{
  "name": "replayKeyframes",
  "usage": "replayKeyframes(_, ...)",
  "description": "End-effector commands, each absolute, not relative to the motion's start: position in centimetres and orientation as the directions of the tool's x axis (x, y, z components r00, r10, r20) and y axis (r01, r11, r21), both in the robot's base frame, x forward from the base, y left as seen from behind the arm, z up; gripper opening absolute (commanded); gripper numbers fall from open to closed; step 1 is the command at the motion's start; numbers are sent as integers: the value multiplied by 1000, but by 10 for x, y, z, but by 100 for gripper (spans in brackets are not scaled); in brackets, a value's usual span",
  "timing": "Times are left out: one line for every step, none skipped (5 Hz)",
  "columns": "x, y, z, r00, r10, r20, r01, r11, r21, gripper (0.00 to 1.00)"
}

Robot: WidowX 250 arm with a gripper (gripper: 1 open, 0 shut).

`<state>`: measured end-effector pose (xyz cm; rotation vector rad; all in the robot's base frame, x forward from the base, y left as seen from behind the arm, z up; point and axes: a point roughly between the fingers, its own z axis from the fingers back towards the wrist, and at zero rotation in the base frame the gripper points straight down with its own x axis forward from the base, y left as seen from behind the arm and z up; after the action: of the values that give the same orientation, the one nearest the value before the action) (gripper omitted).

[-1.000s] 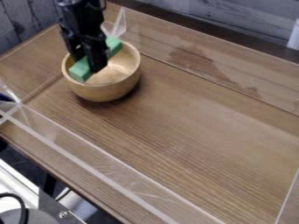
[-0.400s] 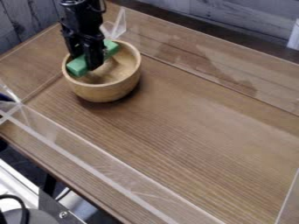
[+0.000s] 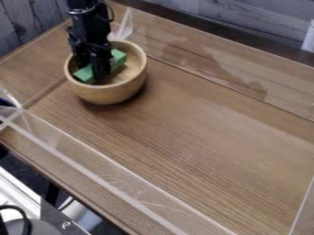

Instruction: Put the green block in the brown bowl

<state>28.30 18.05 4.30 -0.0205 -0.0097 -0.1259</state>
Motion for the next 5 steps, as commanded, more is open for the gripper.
replayKeyframes(293,192,54,991,-120,56,119,993,19,0)
replayKeyframes(294,192,57,990,-122,67,122,993,6,0)
replayKeyframes(294,191,65,989,-122,82,124,992,-8,100)
replayKeyframes(296,189,61,988,-140,71,142,990,-24,100)
replayKeyframes(299,187,55,985,-160,61,162,986,-38,100)
